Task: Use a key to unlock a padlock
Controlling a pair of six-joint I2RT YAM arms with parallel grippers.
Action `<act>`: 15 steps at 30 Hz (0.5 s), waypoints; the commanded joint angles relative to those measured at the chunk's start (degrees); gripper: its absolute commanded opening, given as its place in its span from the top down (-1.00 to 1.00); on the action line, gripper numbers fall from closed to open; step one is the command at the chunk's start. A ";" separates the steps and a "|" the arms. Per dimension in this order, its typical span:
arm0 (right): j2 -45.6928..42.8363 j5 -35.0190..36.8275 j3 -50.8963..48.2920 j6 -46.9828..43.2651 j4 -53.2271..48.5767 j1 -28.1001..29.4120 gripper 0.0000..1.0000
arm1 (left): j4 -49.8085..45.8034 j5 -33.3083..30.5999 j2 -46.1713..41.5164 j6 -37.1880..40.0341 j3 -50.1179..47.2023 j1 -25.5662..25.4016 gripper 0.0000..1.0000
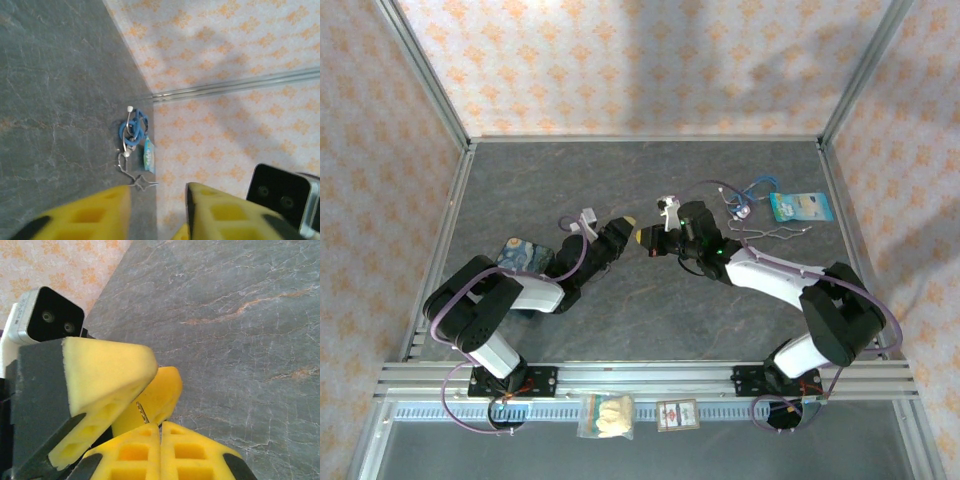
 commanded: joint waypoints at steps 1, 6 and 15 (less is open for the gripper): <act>-0.55 0.31 -0.58 0.84 2.09 -0.51 1.00 | 3.12 0.91 0.41 0.53 0.50 -0.74 0.57; -0.55 0.26 -0.49 0.90 2.45 -0.68 1.00 | 2.74 0.82 -0.09 1.26 0.11 -0.78 0.86; 0.41 0.16 1.03 0.45 1.54 -1.04 1.00 | 1.71 0.75 -1.18 3.02 -0.08 -0.76 1.00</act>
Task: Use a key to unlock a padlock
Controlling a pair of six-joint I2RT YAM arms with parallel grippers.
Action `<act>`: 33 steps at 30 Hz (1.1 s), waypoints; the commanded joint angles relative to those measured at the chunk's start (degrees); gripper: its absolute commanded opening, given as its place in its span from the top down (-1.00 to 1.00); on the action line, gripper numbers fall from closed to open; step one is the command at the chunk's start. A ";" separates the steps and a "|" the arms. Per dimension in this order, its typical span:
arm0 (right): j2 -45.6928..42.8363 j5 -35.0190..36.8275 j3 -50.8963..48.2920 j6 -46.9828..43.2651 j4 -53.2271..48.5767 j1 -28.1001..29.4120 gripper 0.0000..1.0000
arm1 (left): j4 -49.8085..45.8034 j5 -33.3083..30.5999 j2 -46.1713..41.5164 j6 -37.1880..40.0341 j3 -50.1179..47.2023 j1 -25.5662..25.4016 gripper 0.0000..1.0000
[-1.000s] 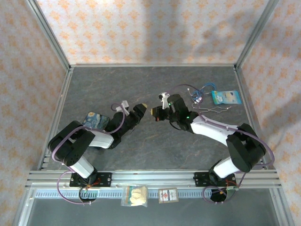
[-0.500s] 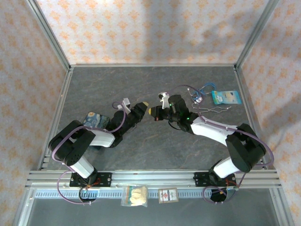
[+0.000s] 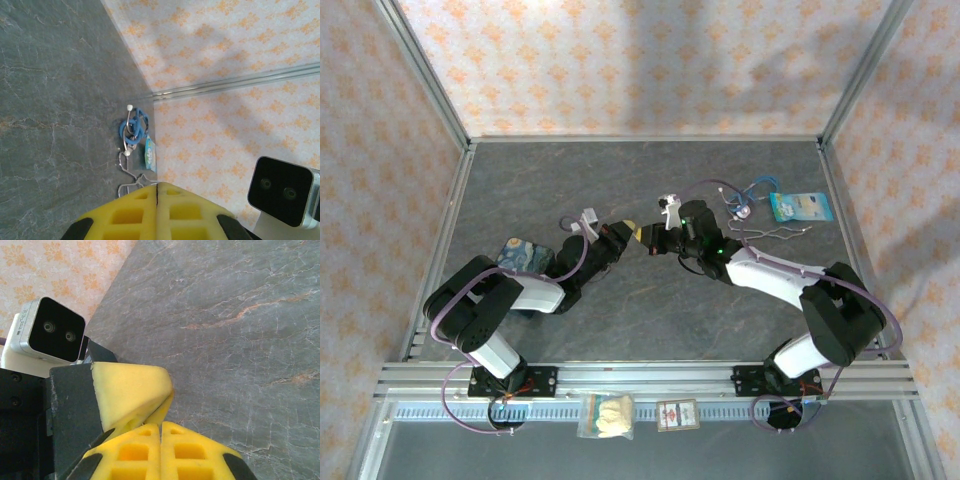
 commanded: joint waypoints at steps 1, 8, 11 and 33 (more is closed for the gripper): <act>0.35 0.20 1.22 -0.17 0.76 -0.60 1.00 | 1.04 0.61 -1.49 2.26 0.13 -0.42 1.00; -3.53 3.47 2.00 -5.67 -3.62 -1.40 0.14 | -6.83 0.12 -5.23 6.83 1.82 -0.10 1.00; -6.26 1.56 0.94 -8.22 -3.21 -2.40 0.05 | -10.38 1.27 -5.85 8.08 2.95 0.46 1.00; -2.86 -14.23 -3.23 -5.99 5.42 -3.21 0.14 | 3.77 12.76 -6.01 11.75 0.98 3.01 1.00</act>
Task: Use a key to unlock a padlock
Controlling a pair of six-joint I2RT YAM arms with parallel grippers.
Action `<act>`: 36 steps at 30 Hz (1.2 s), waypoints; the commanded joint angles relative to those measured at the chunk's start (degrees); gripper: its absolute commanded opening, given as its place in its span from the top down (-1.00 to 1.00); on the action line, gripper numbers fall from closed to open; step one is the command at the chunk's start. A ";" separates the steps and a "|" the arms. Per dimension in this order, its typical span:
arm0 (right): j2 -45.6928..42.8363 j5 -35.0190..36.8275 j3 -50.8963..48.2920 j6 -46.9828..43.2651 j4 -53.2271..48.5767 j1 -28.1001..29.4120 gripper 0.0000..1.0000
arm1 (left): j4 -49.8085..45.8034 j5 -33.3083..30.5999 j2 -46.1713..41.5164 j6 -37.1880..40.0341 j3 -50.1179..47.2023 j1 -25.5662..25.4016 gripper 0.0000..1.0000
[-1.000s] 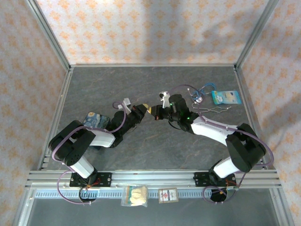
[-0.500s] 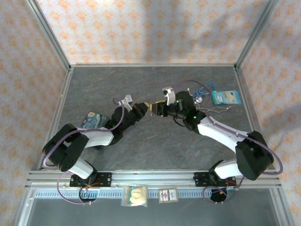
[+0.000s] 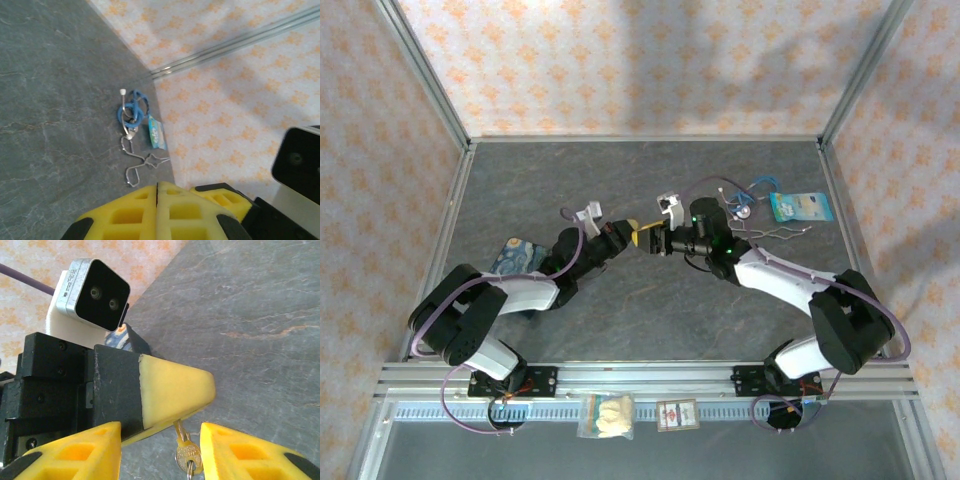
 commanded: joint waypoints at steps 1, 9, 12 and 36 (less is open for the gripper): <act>0.22 -2.92 -1.83 1.78 3.14 -1.07 0.14 | 11.23 4.24 -0.56 1.17 -0.50 0.91 1.00; 0.44 -3.70 -2.01 2.50 4.03 -1.92 0.15 | 14.65 6.45 -1.00 2.33 -1.06 0.90 1.00; -0.08 -3.25 -2.34 2.60 4.15 -2.32 0.15 | 15.13 6.06 -1.39 2.34 -1.79 1.03 1.00; -5.56 -7.12 -7.81 12.25 16.33 -4.75 0.28 | 20.62 4.89 -0.83 0.50 -3.22 0.49 1.00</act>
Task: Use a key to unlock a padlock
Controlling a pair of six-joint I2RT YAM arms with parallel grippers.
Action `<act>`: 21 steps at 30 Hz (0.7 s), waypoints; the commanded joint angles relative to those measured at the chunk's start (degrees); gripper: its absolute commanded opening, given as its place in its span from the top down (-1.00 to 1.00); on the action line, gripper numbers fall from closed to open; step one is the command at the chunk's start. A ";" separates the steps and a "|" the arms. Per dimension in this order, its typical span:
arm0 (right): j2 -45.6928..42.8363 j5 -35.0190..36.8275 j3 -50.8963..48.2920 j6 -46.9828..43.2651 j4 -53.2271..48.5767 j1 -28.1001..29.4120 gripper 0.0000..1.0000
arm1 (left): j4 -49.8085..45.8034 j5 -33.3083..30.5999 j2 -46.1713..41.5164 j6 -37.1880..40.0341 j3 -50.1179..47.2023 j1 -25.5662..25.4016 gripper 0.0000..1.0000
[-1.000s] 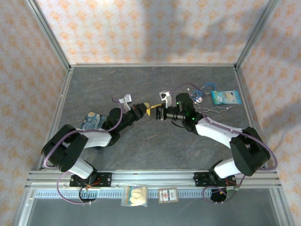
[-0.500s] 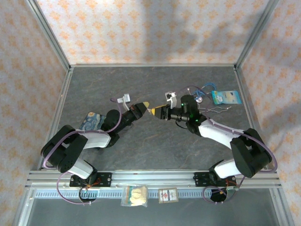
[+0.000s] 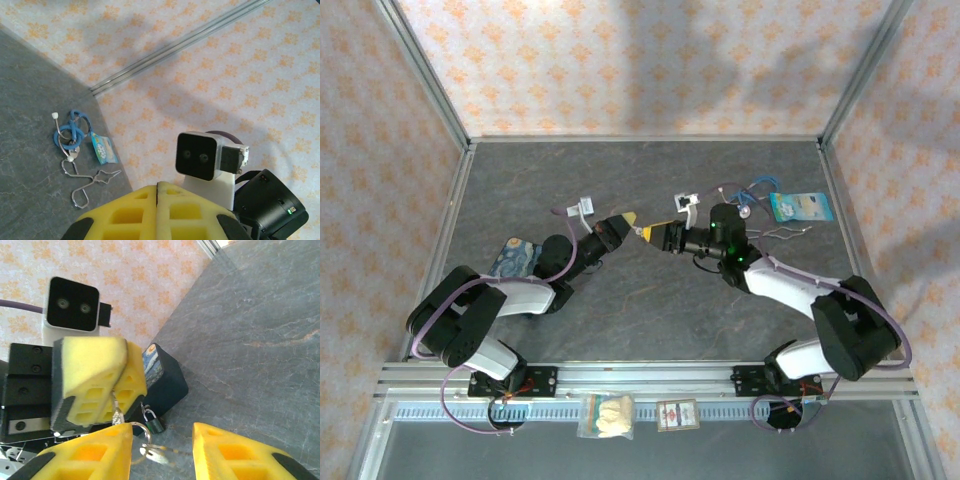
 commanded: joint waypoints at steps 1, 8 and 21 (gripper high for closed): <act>-2.38 -0.23 -0.38 0.57 2.51 -0.24 0.28 | 4.31 0.21 -0.06 -0.36 -0.47 -0.59 1.00; -0.06 -3.71 -2.10 6.67 10.65 -0.24 0.32 | 4.98 0.45 0.41 -0.71 0.09 -1.07 1.00; 3.85 -6.32 -4.58 15.07 24.35 0.80 0.44 | 4.96 -0.05 1.82 -1.28 0.81 -2.03 1.00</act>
